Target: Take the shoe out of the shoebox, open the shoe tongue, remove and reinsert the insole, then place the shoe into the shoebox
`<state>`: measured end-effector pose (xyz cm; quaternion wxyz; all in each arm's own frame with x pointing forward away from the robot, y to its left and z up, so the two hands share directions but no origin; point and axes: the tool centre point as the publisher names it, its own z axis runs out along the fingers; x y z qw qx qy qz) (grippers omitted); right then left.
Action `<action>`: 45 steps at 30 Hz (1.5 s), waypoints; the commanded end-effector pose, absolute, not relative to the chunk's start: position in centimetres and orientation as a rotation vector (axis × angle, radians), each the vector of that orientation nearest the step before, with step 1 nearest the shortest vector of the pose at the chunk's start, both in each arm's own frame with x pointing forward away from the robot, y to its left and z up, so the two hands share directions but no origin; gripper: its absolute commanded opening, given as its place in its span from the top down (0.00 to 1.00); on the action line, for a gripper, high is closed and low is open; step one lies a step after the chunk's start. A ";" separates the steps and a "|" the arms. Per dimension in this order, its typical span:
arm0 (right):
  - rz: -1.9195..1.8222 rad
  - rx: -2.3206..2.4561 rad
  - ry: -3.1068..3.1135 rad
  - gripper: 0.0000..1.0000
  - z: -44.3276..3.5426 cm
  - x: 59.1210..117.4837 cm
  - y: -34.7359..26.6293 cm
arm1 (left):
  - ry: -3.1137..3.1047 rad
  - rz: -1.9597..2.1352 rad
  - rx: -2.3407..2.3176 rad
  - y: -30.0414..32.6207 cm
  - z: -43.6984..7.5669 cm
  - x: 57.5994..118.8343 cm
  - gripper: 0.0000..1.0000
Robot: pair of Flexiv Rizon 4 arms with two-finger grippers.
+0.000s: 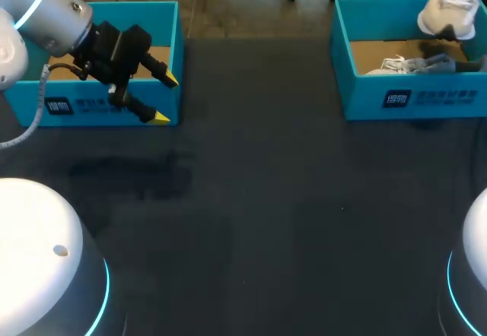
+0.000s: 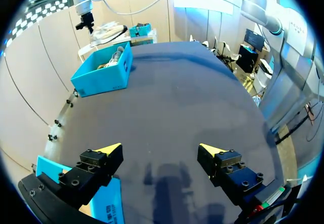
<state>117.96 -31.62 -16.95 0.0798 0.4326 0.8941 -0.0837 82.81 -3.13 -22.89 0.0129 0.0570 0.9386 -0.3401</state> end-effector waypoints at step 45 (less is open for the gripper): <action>-0.186 2.353 1.655 1.00 -17.9 115.6 -31.0 | 2.927 -1.055 0.179 -3.1 -22.8 82.8 0.00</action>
